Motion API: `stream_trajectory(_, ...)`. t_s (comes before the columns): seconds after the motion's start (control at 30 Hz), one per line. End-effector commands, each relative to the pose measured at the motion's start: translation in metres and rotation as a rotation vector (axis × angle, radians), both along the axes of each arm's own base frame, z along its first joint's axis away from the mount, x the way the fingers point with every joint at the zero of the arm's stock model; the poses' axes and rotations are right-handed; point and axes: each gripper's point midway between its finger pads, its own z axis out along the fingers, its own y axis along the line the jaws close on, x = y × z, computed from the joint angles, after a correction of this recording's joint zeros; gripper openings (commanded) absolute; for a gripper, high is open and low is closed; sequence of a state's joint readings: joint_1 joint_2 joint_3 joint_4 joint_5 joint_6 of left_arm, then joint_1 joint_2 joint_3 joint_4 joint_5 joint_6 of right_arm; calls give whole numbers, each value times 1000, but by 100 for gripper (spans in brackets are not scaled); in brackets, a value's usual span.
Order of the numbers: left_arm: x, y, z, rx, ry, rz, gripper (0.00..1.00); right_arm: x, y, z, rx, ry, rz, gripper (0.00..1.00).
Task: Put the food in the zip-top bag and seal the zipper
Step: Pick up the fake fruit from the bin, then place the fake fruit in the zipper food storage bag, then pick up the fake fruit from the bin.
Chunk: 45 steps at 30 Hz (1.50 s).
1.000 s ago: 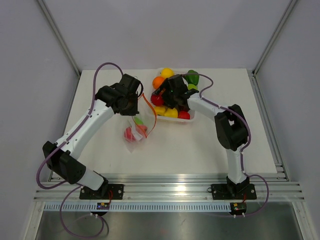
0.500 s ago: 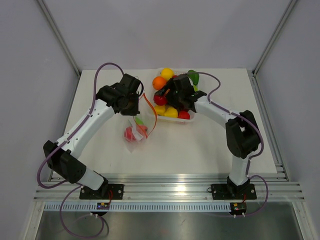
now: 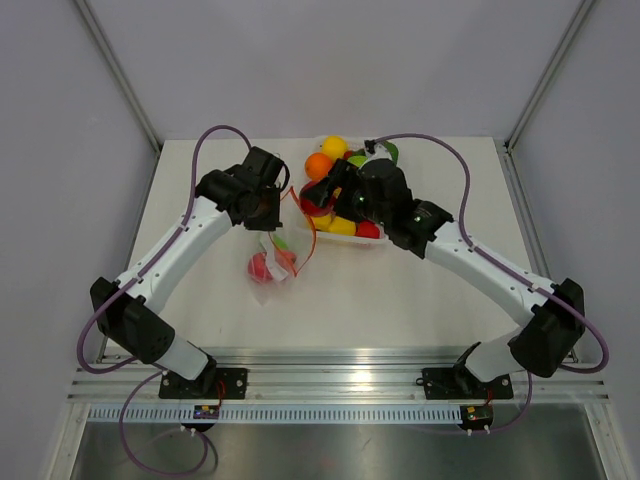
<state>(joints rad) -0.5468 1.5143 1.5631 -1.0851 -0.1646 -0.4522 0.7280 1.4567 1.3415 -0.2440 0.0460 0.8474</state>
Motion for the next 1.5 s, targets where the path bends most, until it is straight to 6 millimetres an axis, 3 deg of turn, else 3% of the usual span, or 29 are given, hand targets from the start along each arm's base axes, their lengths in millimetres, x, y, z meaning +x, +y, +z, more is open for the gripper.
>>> stream_trajectory(0.0,11,-8,16,-45,-52,-14,0,-21,9,-13,-99,-20,37,50)
stream_trajectory(0.13,10,-7,18,-50,-53,-14,0,-24,29,-30,-118,9,81,50)
stream_trajectory(0.3,7,-8,21,-63,-54,-21,0,-22,52,-37,-144,20,138,55)
stream_trajectory(0.33,6,-8,22,-68,-55,-22,0,-21,56,-48,-167,41,148,57)
stream_trajectory(0.37,6,-9,23,-73,-59,-23,0,-21,59,-48,-170,43,162,65)
stream_trajectory(0.4,5,-9,24,-80,-62,-27,0,-18,63,-54,-195,58,174,81)
stream_trajectory(0.43,5,-10,24,-83,-61,-30,0,-17,65,-54,-205,63,180,87)
stream_trajectory(0.5,4,-10,25,-88,-61,-30,0,-17,66,-52,-216,59,188,95)
stream_trajectory(0.6,4,-9,26,-89,-64,-32,0,-17,60,-45,-214,39,168,97)
stream_trajectory(0.73,3,-10,27,-93,-68,-36,0,-20,45,-28,-210,0,131,97)
stream_trajectory(0.83,4,-10,27,-96,-70,-36,0,-21,34,-17,-208,-23,96,90)
stream_trajectory(1.07,2,-9,27,-99,-68,-33,0,-4,-20,-13,-284,-47,-74,45)
stream_trajectory(1.1,0,-8,26,-100,-66,-33,0,5,-37,-19,-299,-25,-113,39)
stream_trajectory(1.17,0,-8,28,-106,-72,-30,0,14,-57,-18,-304,-25,-154,39)
stream_trajectory(1.2,0,-8,27,-105,-70,-28,0,26,-77,-22,-321,-13,-200,40)
stream_trajectory(1.27,0,-8,29,-112,-75,-26,0,37,-96,-27,-354,-3,-239,46)
stream_trajectory(1.33,0,-9,29,-116,-74,-27,0,52,-119,-39,-433,16,-276,61)
stream_trajectory(1.4,0,-11,30,-124,-73,-31,0,62,-131,-43,-533,12,-280,70)
stream_trajectory(1.43,0,-11,29,-127,-72,-31,0,71,-137,-58,-600,33,-291,79)
stream_trajectory(1.47,0,-12,29,-130,-70,-32,0,75,-139,-61,-637,31,-286,83)
